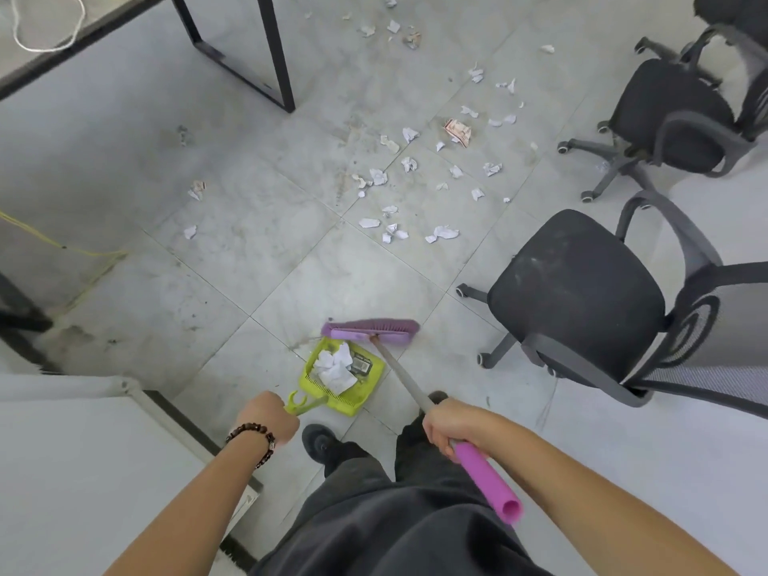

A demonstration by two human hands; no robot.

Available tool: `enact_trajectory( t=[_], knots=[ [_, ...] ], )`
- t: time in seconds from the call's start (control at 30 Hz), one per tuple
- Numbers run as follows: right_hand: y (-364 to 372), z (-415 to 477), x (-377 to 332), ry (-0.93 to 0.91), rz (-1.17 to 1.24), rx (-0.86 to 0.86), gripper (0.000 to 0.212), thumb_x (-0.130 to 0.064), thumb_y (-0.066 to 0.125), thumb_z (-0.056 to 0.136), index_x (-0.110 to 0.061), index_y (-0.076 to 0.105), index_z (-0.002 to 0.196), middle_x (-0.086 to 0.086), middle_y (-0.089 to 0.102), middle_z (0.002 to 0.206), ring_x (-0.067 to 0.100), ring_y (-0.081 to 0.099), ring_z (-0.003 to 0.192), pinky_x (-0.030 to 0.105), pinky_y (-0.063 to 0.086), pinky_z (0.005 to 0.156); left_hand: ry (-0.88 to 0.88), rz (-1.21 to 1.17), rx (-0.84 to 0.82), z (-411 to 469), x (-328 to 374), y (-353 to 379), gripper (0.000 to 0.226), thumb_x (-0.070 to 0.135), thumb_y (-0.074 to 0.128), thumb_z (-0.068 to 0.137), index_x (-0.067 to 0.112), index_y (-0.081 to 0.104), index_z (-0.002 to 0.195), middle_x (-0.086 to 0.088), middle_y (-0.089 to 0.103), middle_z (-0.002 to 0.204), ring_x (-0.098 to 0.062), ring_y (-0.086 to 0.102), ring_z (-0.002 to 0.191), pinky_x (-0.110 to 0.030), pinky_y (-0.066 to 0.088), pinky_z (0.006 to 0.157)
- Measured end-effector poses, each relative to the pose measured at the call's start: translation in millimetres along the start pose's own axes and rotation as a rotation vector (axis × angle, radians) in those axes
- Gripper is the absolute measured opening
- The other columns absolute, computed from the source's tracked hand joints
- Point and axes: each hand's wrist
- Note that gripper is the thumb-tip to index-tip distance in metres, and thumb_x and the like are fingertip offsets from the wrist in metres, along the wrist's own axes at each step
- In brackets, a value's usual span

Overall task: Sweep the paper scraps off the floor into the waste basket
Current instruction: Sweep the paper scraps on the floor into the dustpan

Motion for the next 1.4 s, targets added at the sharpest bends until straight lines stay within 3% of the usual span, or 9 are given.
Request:
enact_trajectory(
  t=[0.13, 0.27, 0.4, 0.57, 0.83, 1.07, 1.27, 1.4],
  knots=[
    [-28.1, -18.3, 10.7, 0.031, 0.203, -0.085, 0.029, -0.005, 0.042, 0.094, -0.010, 0.053, 0.068, -0.002, 0.045, 0.037, 0.008, 0.038, 0.025, 0.019, 0.031, 0.028, 0.009, -0.029, 0.040, -3.4, -8.7, -7.2, 0.011, 0.010, 0.050, 0.076, 0.011, 0.057, 0.067, -0.002, 0.057, 0.062, -0.017, 0.052, 0.053, -0.021, 0.037, 0.045],
    [-44.6, -40.5, -6.2, 0.131, 0.494, -0.190, 0.024, -0.005, 0.045, 0.087, -0.015, 0.048, 0.065, -0.005, 0.040, 0.037, 0.006, 0.039, 0.025, 0.016, 0.036, 0.027, -0.008, -0.116, 0.062, -1.3, -20.2, -19.3, 0.008, 0.010, 0.050, 0.076, 0.011, 0.056, 0.070, -0.002, 0.057, 0.063, -0.018, 0.053, 0.054, -0.020, 0.037, 0.046],
    [-29.6, -48.4, -45.2, 0.075, 0.442, -0.051, 0.049, -0.004, 0.042, 0.091, -0.016, 0.039, 0.044, -0.006, 0.035, 0.037, 0.005, 0.033, 0.024, 0.012, 0.028, 0.028, -0.039, -0.286, 0.112, 3.6, -35.6, -40.7, 0.016, 0.008, 0.051, 0.078, 0.012, 0.049, 0.062, -0.001, 0.051, 0.057, -0.020, 0.046, 0.050, -0.019, 0.034, 0.045],
    [-3.0, -37.9, -99.8, -0.081, 0.468, 0.111, 0.044, 0.001, 0.046, 0.083, -0.018, 0.037, 0.044, -0.005, 0.031, 0.044, 0.006, 0.027, 0.029, 0.012, 0.023, 0.033, -0.045, -0.433, 0.176, 14.1, -64.4, -74.5, 0.013, 0.009, 0.050, 0.076, 0.012, 0.049, 0.063, -0.003, 0.045, 0.054, -0.023, 0.041, 0.046, -0.020, 0.034, 0.046],
    [17.4, -22.8, -198.1, -0.189, 0.448, 0.141, 0.050, 0.002, 0.047, 0.082, -0.017, 0.041, 0.036, -0.003, 0.032, 0.042, 0.008, 0.028, 0.030, 0.014, 0.027, 0.032, -0.095, -0.587, 0.277, 32.1, -96.5, -125.9, 0.017, 0.010, 0.047, 0.077, 0.013, 0.045, 0.060, -0.003, 0.046, 0.053, -0.024, 0.041, 0.046, -0.021, 0.033, 0.049],
    [9.8, 23.4, -321.2, -0.212, 0.287, 0.102, 0.034, 0.004, 0.047, 0.082, -0.012, 0.042, 0.051, -0.001, 0.035, 0.044, 0.009, 0.030, 0.031, 0.015, 0.028, 0.034, -0.206, -0.683, 0.348, 78.0, -121.9, -187.5, 0.020, 0.016, 0.052, 0.082, 0.011, 0.055, 0.063, -0.004, 0.052, 0.053, -0.026, 0.048, 0.048, -0.024, 0.041, 0.051],
    [-17.1, 98.2, -485.5, -0.277, 0.163, 0.063, 0.027, 0.005, 0.046, 0.080, -0.009, 0.044, 0.057, 0.000, 0.037, 0.043, 0.009, 0.032, 0.029, 0.014, 0.027, 0.036, -0.352, -0.712, 0.348, 148.0, -135.0, -269.3, 0.022, 0.021, 0.054, 0.083, 0.011, 0.056, 0.063, -0.004, 0.053, 0.053, -0.028, 0.052, 0.052, -0.026, 0.044, 0.053],
    [-31.2, 139.3, -594.9, -0.380, 0.018, 0.100, 0.012, 0.001, 0.050, 0.074, -0.007, 0.049, 0.065, 0.004, 0.043, 0.043, 0.017, 0.037, 0.035, 0.021, 0.033, 0.039, -0.437, -0.727, 0.319, 194.0, -135.9, -331.9, 0.020, 0.024, 0.057, 0.083, 0.009, 0.063, 0.071, -0.006, 0.056, 0.055, -0.027, 0.052, 0.050, -0.027, 0.048, 0.055]
  ],
)
Point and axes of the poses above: each hand's wrist, its own z-axis towards the middle knuckle, its own y-axis out of the palm, x = y × z
